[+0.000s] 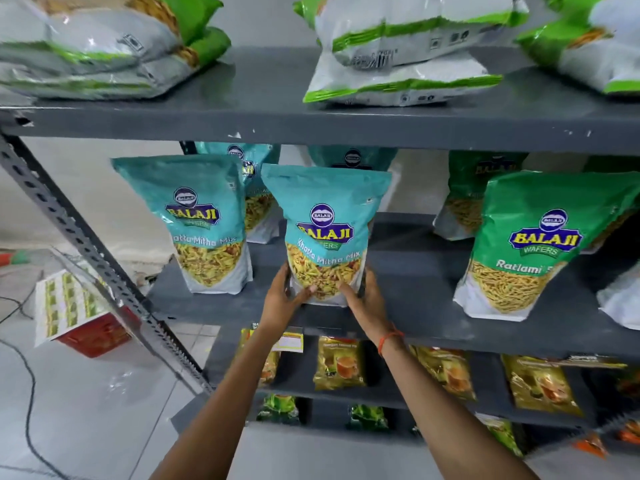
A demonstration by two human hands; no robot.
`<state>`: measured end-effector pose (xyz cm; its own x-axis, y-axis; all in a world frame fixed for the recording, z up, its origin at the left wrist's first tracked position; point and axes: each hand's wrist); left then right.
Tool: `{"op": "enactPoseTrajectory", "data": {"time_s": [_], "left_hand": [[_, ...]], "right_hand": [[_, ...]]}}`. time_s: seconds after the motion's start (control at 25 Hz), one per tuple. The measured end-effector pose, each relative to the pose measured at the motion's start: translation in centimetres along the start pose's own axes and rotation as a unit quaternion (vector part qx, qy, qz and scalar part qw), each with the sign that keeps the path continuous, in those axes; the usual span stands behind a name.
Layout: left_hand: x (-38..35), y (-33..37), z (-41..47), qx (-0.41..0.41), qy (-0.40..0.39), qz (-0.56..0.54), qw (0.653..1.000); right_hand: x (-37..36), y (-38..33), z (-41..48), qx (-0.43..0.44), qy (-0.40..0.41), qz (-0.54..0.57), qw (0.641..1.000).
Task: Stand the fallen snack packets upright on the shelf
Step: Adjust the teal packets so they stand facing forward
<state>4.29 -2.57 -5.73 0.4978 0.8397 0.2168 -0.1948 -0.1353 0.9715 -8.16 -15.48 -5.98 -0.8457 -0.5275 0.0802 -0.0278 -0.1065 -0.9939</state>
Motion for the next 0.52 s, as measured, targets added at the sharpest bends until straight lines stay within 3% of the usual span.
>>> {"op": "enactPoseTrajectory", "data": {"time_s": [0.2, 0.32, 0.52], "left_hand": [[-1.0, 0.5, -0.6, -0.009, 0.020, 0.029, 0.999], [-0.3, 2.5, 0.0, 0.008, 0.040, -0.055, 0.998], [-0.1, 6.7, 2.8, 0.030, 0.151, -0.154, 0.976]], "right_hand": [[1.3, -0.1, -0.2, -0.007, 0.007, 0.014, 1.000], [1.5, -1.5, 0.1, 0.019, 0.049, 0.056, 0.997], [0.9, -4.5, 1.4, 0.045, 0.157, 0.114, 0.980]]}}
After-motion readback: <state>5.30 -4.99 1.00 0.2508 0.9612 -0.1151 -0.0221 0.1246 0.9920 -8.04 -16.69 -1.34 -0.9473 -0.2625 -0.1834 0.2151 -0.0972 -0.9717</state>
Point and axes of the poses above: each hand's wrist, its own z-axis towards the middle knuckle, its own x-axis out of the back of the hand, y = z × x, and after that the axes turned 10 degrees about y, right-handed
